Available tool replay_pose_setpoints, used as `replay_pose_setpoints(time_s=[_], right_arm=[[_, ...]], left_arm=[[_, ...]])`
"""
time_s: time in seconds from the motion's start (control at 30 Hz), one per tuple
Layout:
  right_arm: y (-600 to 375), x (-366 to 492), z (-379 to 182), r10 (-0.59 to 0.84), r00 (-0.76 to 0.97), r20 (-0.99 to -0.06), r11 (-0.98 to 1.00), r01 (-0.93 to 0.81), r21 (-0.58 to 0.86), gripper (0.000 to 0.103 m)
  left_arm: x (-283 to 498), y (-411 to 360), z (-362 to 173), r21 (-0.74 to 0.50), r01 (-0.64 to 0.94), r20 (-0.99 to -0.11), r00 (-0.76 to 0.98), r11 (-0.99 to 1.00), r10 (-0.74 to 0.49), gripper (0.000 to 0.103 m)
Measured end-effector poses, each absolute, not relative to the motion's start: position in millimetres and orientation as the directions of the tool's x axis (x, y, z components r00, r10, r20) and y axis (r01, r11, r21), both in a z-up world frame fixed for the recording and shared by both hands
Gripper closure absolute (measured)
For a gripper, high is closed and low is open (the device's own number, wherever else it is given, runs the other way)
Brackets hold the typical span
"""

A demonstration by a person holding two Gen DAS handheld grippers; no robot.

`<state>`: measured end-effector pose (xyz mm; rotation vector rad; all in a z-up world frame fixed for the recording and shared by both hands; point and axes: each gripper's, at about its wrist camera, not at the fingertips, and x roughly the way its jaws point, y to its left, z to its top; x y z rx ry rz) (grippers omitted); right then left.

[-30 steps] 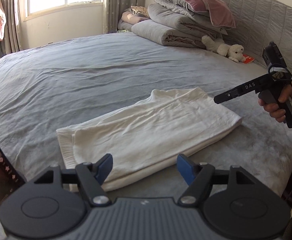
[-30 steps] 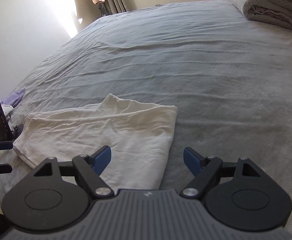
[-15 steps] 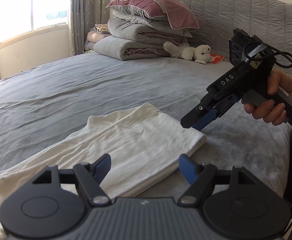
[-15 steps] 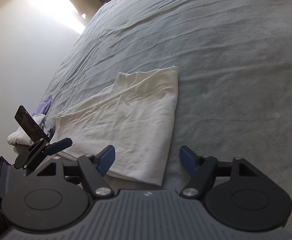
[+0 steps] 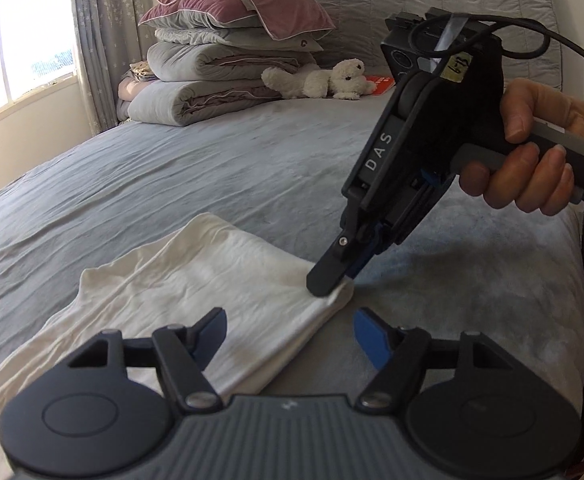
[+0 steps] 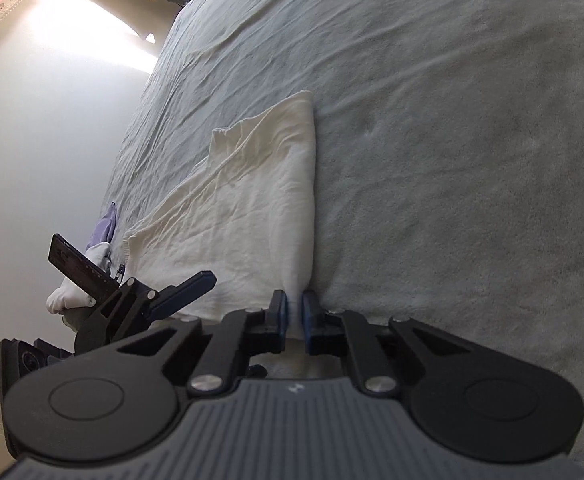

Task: Fold clothes

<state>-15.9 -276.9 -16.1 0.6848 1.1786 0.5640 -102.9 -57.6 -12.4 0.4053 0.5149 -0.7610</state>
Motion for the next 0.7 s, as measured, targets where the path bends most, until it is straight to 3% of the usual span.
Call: replay_pose_setpoints(time_s=[0.37,0.47,0.53,0.63,0.67,0.7], right_arm=[[-284.3,-10.9,0.4,0.779,0.282,-0.561,0.597,-0.056,0.801,0.093],[-282.6,-7.4,3.0,0.785,0.275,-0.555,0.59,-0.062,0.805,0.092],[-282.7,-3.7,2.2,0.784,0.274,-0.557,0.592,-0.06,0.804,0.085],[-288.0,4.4,-1.9,0.762,0.32,-0.563,0.604,-0.039,0.796,0.081],[-290.2,8.1,-5.3,0.755,0.336,-0.564,0.604,-0.019,0.797,0.074],[-292.6,12.5,-10.1,0.747,0.346,-0.568,0.603,0.005,0.797,0.061]], left_arm=[[-114.6,-93.5,-15.0,0.318,0.714,-0.55,0.675,0.624,-0.492,0.051],[-113.1,-97.7,-16.3,0.344,0.682,-0.544,0.705,0.645,-0.455,0.068],[-108.7,-98.1,-17.5,0.346,0.654,-0.551,0.722,0.673,-0.418,0.092],[-100.9,-91.1,-14.6,0.279,0.629,-0.563,0.719,0.726,-0.407,0.097],[-99.7,-89.1,-13.2,0.255,0.623,-0.565,0.717,0.74,-0.409,0.097],[-99.6,-87.8,-12.1,0.241,0.617,-0.564,0.717,0.749,-0.41,0.097]])
